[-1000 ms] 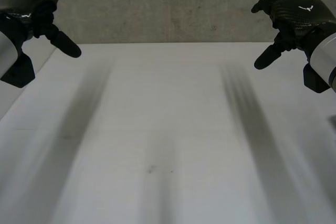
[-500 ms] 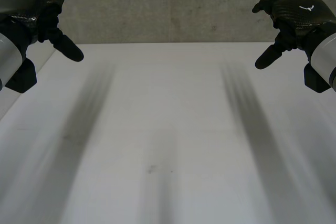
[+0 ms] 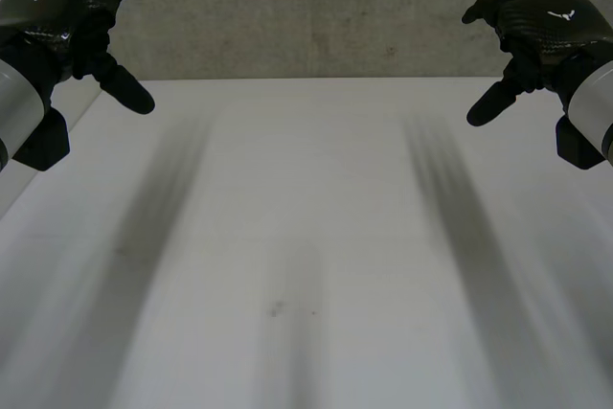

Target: Fold the towel.

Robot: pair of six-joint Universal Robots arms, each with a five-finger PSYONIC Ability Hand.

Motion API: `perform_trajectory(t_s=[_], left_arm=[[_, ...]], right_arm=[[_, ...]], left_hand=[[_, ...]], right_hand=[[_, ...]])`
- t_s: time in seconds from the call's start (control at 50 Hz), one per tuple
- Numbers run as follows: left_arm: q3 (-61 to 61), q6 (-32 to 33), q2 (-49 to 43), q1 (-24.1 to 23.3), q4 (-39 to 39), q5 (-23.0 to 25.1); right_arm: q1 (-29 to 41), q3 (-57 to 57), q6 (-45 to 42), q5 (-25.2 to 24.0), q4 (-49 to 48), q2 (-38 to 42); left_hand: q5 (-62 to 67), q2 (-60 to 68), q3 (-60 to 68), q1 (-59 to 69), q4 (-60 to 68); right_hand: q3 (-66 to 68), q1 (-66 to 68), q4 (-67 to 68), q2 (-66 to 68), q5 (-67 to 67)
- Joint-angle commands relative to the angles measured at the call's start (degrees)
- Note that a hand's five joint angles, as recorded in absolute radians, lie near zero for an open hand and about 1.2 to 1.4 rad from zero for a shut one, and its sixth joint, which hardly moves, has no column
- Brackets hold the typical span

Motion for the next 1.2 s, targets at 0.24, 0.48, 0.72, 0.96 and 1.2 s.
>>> perform_trajectory(t_s=[0.24,0.48,0.72,0.96,1.2], left_arm=[[-0.1,-0.1,0.2,-0.6,0.3,0.0],[-0.3,-0.1,0.0,-0.6,0.9,0.0],[-1.4,0.0,0.0,-0.6,3.0,0.0],[-1.9,-0.1,-0.2,-0.7,3.2,0.1],[-4.4,-0.1,-4.4,-7.6,2.0,0.0]], right_arm=[[-0.1,-0.6,0.1,-0.5,0.0,0.0],[0.0,-0.3,0.0,-1.1,0.0,0.0],[0.0,-0.2,0.0,-1.1,0.0,0.1],[0.5,0.1,-3.2,-1.1,0.0,0.3],[0.3,0.9,-18.0,-1.9,5.2,2.3]], left_hand=[[-0.9,-0.2,-0.3,-0.7,-0.1],[-1.0,-0.3,-0.4,-0.9,-0.3],[-1.0,-0.3,-0.4,-0.9,-0.3],[-0.4,0.3,0.2,-0.2,0.4],[10.5,11.2,11.1,10.7,11.3]], right_hand=[[-2.4,-4.1,-3.5,-3.7,-3.4],[-2.4,-4.1,-3.5,-3.7,-3.4],[-2.4,-4.1,-3.5,-3.7,-3.4],[-2.4,-4.1,-3.5,-3.7,-3.4],[-2.4,-4.1,-3.5,-3.7,-3.4]])
